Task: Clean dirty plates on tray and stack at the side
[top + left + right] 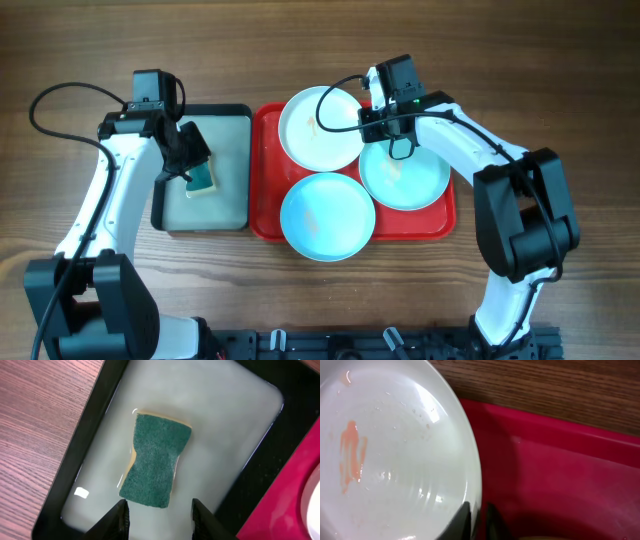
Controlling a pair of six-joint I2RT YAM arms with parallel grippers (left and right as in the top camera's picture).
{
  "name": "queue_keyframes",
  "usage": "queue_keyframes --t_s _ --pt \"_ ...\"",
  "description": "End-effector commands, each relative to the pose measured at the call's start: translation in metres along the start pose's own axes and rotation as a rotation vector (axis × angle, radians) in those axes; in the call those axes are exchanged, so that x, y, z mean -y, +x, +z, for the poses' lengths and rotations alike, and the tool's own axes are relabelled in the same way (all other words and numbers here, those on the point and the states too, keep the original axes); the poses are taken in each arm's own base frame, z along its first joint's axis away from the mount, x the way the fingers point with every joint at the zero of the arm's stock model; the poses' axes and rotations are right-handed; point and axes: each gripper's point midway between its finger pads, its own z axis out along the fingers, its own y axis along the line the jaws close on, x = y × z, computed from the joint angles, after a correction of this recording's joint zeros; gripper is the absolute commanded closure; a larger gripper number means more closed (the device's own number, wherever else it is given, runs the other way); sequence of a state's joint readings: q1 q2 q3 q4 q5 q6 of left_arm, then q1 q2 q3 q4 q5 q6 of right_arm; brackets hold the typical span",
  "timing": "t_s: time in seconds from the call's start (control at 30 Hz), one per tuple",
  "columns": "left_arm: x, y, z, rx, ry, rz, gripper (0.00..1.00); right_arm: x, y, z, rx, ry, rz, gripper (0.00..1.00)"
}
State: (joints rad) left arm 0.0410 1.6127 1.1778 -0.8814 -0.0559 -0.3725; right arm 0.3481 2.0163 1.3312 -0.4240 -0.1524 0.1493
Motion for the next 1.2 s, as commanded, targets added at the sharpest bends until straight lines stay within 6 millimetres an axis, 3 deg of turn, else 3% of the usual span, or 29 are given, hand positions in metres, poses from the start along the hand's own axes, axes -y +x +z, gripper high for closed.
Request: queue_keyframes --t_s 0.0,0.23,0.4,0.5,0.77,0.97,1.03,1.13,1.17 --pt "-0.01 0.011 0.016 -0.021 -0.031 -0.012 0.62 0.002 0.012 0.01 -0.037 0.001 0.015 0.84" --pt "-0.015 0.019 0.039 0.004 -0.038 -0.013 0.64 0.001 0.011 0.01 -0.033 0.0 0.014 0.88" --pt "-0.018 0.011 0.042 0.052 -0.057 0.006 0.73 0.001 0.01 0.01 -0.03 0.0 0.014 0.88" --pt "-0.016 0.012 0.043 0.045 -0.046 0.098 0.73 0.001 0.01 0.01 -0.03 0.0 0.014 0.87" --pt "-0.005 0.019 0.068 -0.017 0.003 0.186 0.6 0.001 0.01 0.01 -0.026 -0.001 0.013 0.87" --pt "-0.008 0.024 0.082 -0.049 -0.009 0.183 0.61 0.001 0.009 0.01 -0.026 -0.001 0.013 0.86" --pt "-0.008 0.025 0.085 -0.054 -0.011 0.183 0.68 0.001 0.009 0.01 -0.023 -0.002 0.013 0.87" --pt "-0.008 0.025 0.085 -0.052 -0.01 0.183 0.91 0.001 0.009 0.01 -0.022 -0.001 0.013 0.85" --pt "-0.008 0.024 0.085 -0.051 -0.01 0.183 0.94 0.001 0.008 0.01 -0.022 -0.001 0.013 0.76"
